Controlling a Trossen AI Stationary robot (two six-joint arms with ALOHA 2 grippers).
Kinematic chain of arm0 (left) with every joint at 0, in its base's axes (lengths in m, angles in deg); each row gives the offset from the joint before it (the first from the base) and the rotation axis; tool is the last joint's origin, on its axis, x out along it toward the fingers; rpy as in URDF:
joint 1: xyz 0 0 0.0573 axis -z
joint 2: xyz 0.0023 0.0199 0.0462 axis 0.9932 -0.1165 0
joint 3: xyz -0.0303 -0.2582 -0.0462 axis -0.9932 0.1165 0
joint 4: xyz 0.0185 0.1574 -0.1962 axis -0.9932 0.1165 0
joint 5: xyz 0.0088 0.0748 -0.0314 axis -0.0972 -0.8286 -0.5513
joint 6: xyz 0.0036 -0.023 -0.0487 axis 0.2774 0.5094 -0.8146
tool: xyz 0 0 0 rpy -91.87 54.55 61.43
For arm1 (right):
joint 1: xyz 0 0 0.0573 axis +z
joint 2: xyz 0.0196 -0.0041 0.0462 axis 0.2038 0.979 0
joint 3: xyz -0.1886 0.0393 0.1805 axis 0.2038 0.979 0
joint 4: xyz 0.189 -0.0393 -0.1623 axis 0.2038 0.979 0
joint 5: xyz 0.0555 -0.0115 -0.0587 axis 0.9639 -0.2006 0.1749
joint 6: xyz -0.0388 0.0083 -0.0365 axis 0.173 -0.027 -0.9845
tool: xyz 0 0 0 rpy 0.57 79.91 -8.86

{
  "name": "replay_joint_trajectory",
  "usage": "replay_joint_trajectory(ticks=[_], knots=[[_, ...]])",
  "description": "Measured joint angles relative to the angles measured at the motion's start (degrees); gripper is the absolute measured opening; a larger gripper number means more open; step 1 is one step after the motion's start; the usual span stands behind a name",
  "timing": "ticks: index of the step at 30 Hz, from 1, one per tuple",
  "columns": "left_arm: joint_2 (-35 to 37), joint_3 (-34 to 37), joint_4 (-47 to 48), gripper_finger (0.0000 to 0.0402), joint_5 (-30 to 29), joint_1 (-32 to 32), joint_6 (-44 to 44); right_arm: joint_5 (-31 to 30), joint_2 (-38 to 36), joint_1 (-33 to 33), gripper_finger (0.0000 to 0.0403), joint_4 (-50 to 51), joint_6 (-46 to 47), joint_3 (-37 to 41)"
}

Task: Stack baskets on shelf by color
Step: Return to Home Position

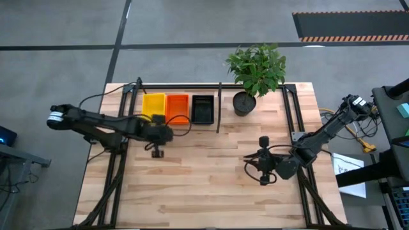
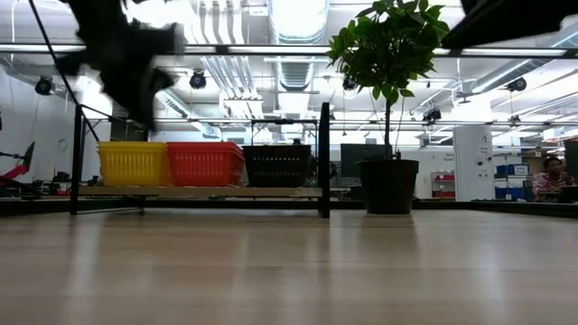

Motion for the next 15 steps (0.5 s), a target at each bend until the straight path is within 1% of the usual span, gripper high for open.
replay_joint_trajectory(ticks=[1, 2, 3, 5, 6, 8, 10, 12, 15], knots=[[1.2, 0.1, -5.5, 0.0001, 1.5, 1.7, 0.7, 0.8, 0.0, -0.8, 0.0056, -4.4, -2.7, 1.9], [2.4, 0.5, -11.3, 0.0, 2.0, 3.7, 2.8, 2.9, -0.1, -2.0, 0.0056, -9.5, -6.1, 4.0], [3.4, 1.1, -16.9, 0.0, 2.1, 6.1, 6.4, 6.3, -0.3, -3.6, 0.0055, -14.9, -9.3, 5.8], [5.4, 2.8, -25.1, 0.0, 0.7, 10.9, 15.3, 14.2, -1.0, -7.4, 0.0051, -24.1, -14.3, 9.2], [6.7, 3.7, -27.4, 0.0, -1.2, 13.1, 18.6, 16.9, -1.5, -9.3, 0.0048, -27.3, -15.9, 10.6], [9.8, 5.4, -28.9, 0.0, -6.5, 16.6, 20.5, 19.4, -3.5, -13.2, 0.0043, -31.9, -18.5, 13.0], [14.0, 7.6, -29.2, 0.0, -10.5, 18.4, 19.0, 20.5, -6.1, -16.6, 0.0036, -34.0, -21.0, 14.9], [18.3, 10.4, -29.1, 0.0, -11.9, 18.9, 17.3, 22.2, -9.2, -19.3, 0.0031, -35.3, -23.1, 16.8], [25.0, 15.3, -30.0, 0.0, -12.1, 19.0, 16.2, 24.1, -14.3, -22.2, 0.0025, -35.7, -25.1, 19.3]])
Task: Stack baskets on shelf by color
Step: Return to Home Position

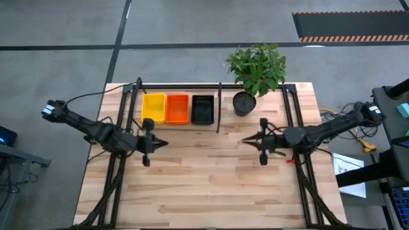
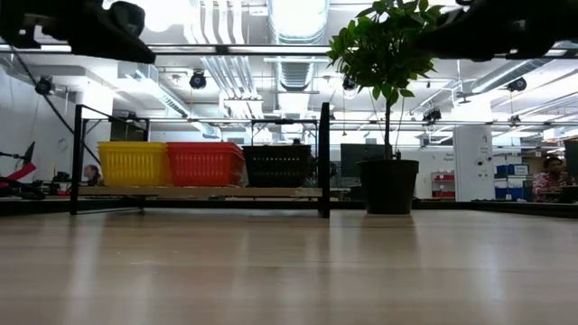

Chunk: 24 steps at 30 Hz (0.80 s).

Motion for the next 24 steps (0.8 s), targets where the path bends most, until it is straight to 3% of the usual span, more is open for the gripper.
replay_joint_trajectory(ticks=[13, 19, 24], knots=[[22.5, 17.7, -13.6, 0.0, -1.5, 0.0, 4.7, 2.3, -27.2, -4.2, 0.0009, 5.6, -2.9, 11.6], [29.8, 25.9, -23.7, 0.0, -7.4, 0.0, 5.0, 2.3, -37.6, -4.3, 0.0009, 5.8, -6.4, 14.2], [33.8, 33.0, -32.0, 0.0, -12.9, 0.0, 4.3, 1.7, -42.2, -5.6, 0.0009, 5.8, -7.0, 14.4]])
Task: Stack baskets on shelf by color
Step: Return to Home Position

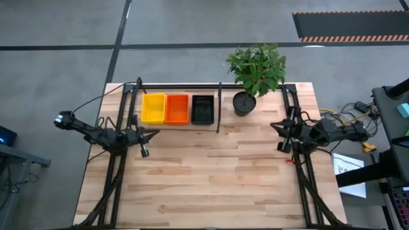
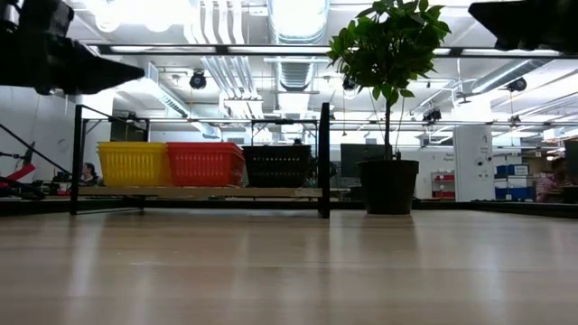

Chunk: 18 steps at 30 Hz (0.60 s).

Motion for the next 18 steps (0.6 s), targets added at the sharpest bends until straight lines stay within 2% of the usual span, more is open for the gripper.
replay_joint_trajectory(ticks=[3, 14, 18], knots=[[0.8, -0.1, 1.4, 0.0, -1.8, 0.0, -2.8, 0.1, -1.9, -0.1, 0.0009, -0.4, 0.8, 0.6], [-0.6, 0.0, 2.2, 0.0, -1.9, 0.0, -2.9, 3.2, -1.7, -0.1, 0.0009, -2.7, 2.6, 5.3], [-1.5, 0.0, 2.1, 0.0, -1.9, 0.0, -2.9, 3.2, -1.5, -0.1, 0.0009, -1.1, 7.0, 5.3]])
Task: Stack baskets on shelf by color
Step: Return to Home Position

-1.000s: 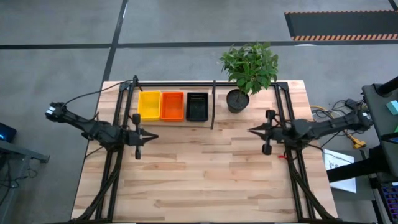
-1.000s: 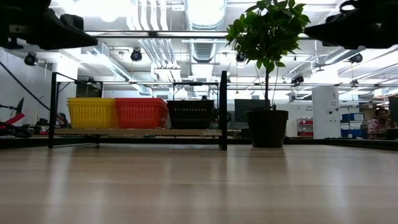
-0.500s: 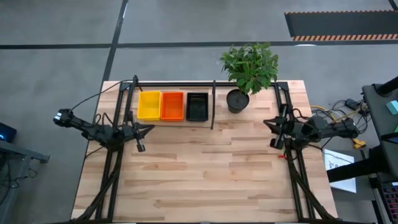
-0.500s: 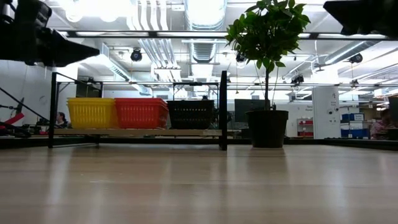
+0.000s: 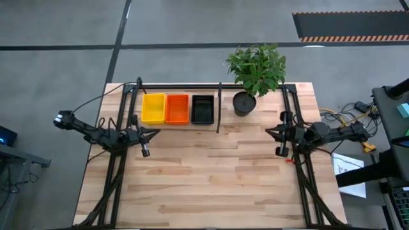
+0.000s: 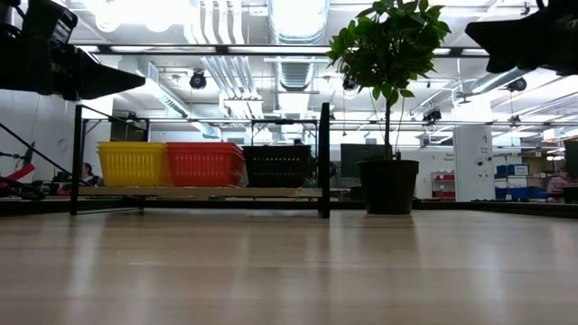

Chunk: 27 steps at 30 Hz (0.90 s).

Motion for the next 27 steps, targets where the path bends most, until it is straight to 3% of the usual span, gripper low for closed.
replay_joint_trajectory(ticks=[7, 27], knots=[[-1.3, 0.1, -0.1, 0.0, 0.0, 0.0, 0.0, 0.0, 0.4, 0.0, 0.0009, 0.0, 7.3, 0.0], [-4.5, 0.2, -0.1, 0.0, 0.0, 0.0, 0.0, -0.1, 0.9, 0.0, 0.0009, 0.7, 7.1, 0.0]])
